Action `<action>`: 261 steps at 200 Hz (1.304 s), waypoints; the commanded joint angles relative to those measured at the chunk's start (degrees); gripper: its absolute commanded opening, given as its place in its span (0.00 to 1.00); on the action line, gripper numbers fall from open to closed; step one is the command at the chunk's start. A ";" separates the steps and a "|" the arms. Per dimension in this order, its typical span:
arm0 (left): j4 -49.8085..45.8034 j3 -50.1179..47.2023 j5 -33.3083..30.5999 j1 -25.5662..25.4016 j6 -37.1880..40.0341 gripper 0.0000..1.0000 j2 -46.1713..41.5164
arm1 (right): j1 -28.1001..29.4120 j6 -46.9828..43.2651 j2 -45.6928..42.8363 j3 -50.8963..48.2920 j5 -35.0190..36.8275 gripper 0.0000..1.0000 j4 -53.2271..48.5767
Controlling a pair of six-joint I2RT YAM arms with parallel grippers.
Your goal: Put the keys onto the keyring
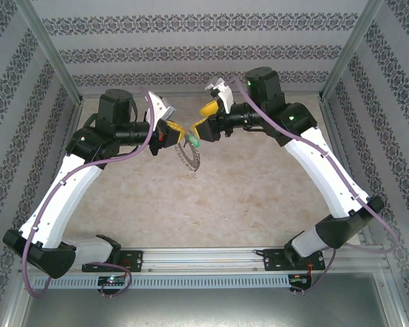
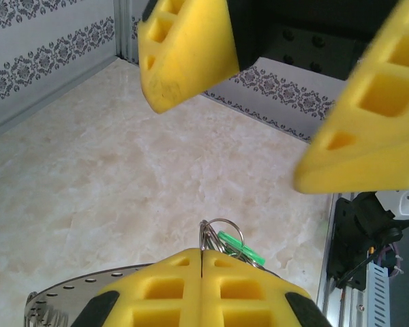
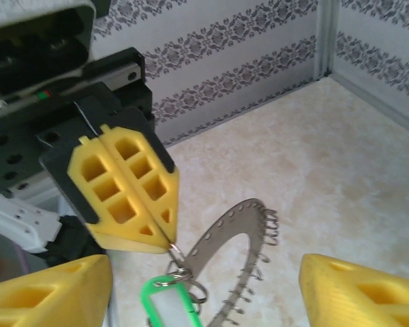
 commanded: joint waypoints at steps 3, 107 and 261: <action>-0.28 1.82 1.01 -0.75 1.64 0.00 -1.33 | 0.04 0.63 -0.84 -0.87 -4.70 0.83 0.44; 0.67 1.43 1.45 -0.75 0.67 0.00 -1.81 | 6.71 -5.77 0.06 -2.31 2.75 0.58 -8.30; 1.12 0.89 1.22 -0.58 0.80 0.00 -2.16 | 6.67 -7.84 2.10 0.37 6.82 0.00 -8.95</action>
